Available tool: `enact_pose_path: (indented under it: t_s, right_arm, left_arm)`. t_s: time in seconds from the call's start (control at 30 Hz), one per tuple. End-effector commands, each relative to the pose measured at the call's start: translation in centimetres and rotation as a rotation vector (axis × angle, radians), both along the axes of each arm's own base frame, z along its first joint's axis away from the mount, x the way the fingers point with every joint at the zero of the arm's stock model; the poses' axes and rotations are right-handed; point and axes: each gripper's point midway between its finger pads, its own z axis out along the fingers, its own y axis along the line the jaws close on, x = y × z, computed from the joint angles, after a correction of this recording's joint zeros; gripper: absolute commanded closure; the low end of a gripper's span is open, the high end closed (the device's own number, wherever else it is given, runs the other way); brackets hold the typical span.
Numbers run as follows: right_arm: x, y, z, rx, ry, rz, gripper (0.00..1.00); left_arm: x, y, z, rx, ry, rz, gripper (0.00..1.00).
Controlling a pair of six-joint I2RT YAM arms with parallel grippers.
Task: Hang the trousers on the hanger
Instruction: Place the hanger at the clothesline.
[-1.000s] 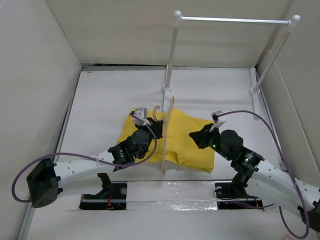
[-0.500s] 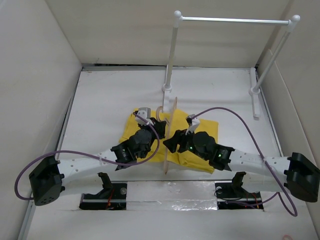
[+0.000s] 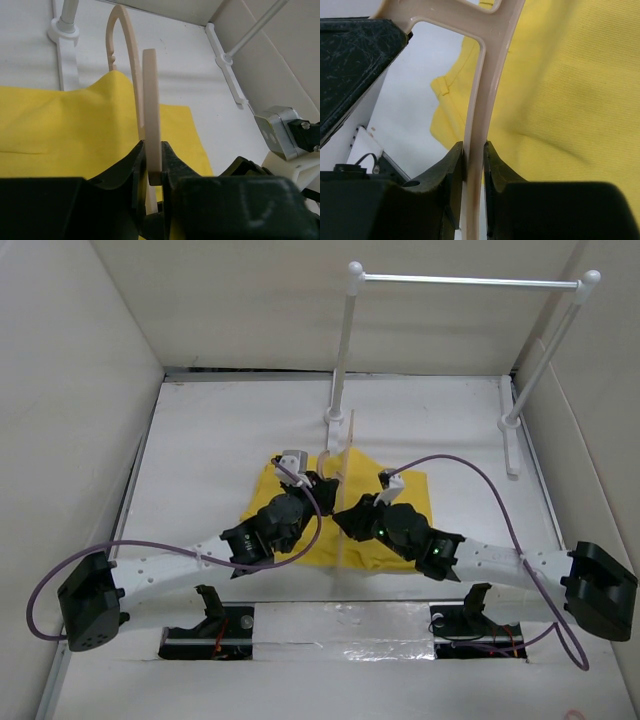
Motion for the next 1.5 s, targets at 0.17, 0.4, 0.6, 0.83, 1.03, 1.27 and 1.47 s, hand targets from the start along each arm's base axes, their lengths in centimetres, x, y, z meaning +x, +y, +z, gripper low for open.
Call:
enact_pose_path:
  t_s: [0.17, 0.4, 0.6, 0.83, 1.03, 1.27, 1.47]
  right_arm:
    - [-2.9, 1.3, 11.1, 0.374, -0.148, 0.130, 1.00]
    - [-3.9, -0.5, 15.9, 0.466, -0.197, 0.135, 1.00]
    - [-2.2, -3.8, 19.1, 0.497, -0.265, 0.064, 1.00]
    - [-0.7, -6.3, 22.3, 0.536, -0.338, 0.055, 1.00]
    - [1.3, -8.2, 24.9, 0.517, -0.400, 0.023, 1.00]
    - [5.4, -11.3, 27.2, 0.427, -0.467, -0.049, 1.00]
    - [10.2, -14.9, 29.4, 0.363, -0.514, -0.143, 1.00]
  left_arm:
    - [-1.6, -4.6, 15.5, -0.258, -0.214, -0.218, 0.68]
    - [-2.5, -5.0, 19.8, -0.235, -0.288, -0.281, 0.37]
    - [-3.9, -3.5, 22.2, -0.248, -0.346, -0.317, 0.22]
    - [-5.2, 1.0, 23.6, -0.331, -0.409, -0.252, 0.22]
    - [-3.3, 6.4, 19.2, -0.358, -0.370, -0.010, 0.28]
    - [-1.8, 6.4, 11.4, -0.232, -0.272, 0.055, 0.30]
    - [-1.1, 7.2, 7.3, -0.138, -0.268, 0.100, 0.30]
